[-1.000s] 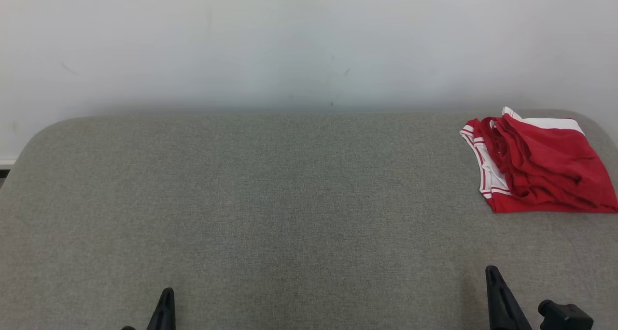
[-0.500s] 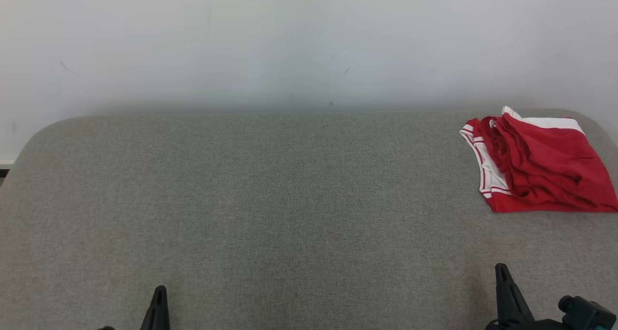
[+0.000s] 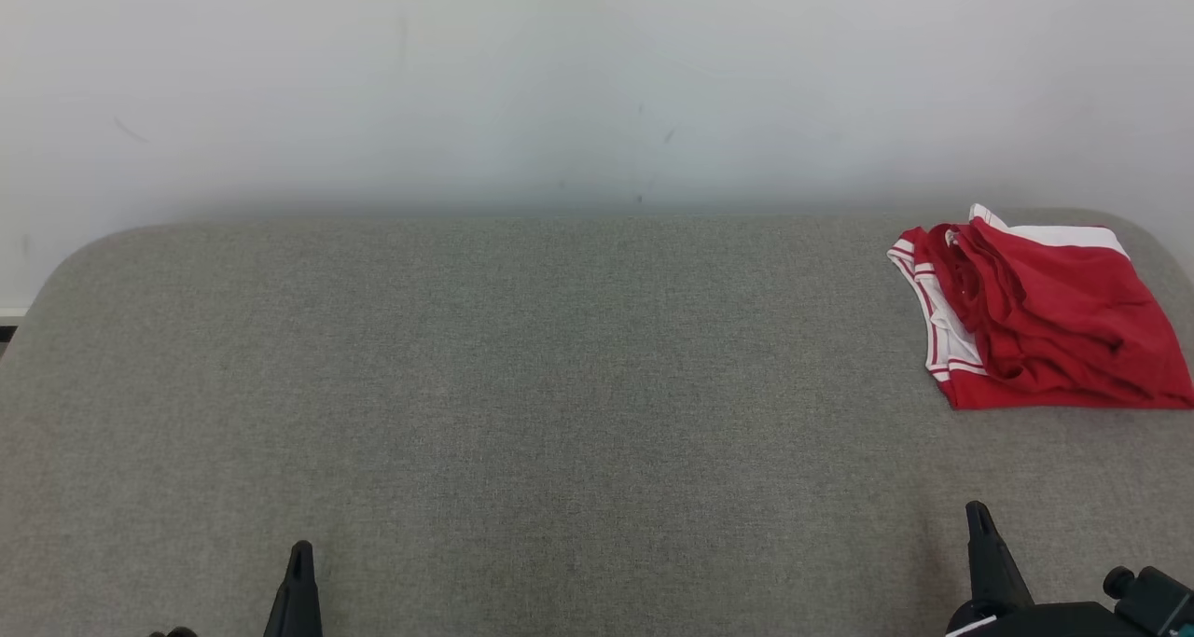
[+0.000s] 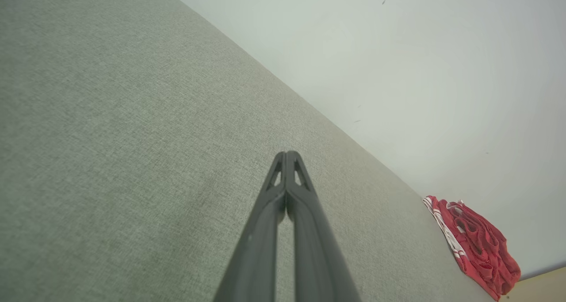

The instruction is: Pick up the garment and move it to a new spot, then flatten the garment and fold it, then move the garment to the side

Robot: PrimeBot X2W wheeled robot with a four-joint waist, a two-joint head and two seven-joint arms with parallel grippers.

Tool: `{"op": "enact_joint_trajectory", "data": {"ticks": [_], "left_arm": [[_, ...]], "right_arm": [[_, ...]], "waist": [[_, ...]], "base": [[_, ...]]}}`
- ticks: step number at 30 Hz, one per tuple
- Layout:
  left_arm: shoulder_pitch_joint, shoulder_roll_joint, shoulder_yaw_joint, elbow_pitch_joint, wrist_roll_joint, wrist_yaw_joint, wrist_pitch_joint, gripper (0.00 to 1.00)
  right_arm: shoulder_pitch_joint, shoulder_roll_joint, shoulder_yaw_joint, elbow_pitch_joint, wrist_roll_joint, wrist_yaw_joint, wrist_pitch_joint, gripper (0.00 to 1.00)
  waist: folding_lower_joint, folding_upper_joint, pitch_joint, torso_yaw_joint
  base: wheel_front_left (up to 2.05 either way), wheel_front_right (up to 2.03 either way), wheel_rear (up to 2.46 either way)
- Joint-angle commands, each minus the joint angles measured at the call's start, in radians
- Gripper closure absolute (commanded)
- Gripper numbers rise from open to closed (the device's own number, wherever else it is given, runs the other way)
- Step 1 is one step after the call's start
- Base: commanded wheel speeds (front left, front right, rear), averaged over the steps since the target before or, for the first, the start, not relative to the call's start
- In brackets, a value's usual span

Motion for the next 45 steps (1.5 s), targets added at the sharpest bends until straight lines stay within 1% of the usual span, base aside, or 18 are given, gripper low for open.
{"op": "enact_joint_trajectory", "data": {"ticks": [1,13,45], "left_arm": [[-0.017,0.002,0.002,-0.018,-0.040,0.001,0.005,1.00],[-0.024,0.002,0.002,-0.033,-0.199,0.001,0.033,1.00],[-0.031,0.002,0.002,-0.064,-0.540,0.001,0.091,1.00]], "right_arm": [[-0.025,0.001,-0.007,-0.017,0.041,-0.001,0.011,1.00],[-0.037,0.002,-0.024,-0.019,0.201,-0.001,0.063,1.00],[-0.064,0.006,-0.060,-0.022,0.535,-0.001,0.172,1.00]], "waist": [[0.0000,0.0000,0.000,0.000],[0.0000,0.0000,0.002,-0.001],[0.0000,0.0000,0.005,-0.003]], "base": [[0.00,0.00,0.00],[0.00,0.00,0.00],[0.00,0.00,0.00]]}}
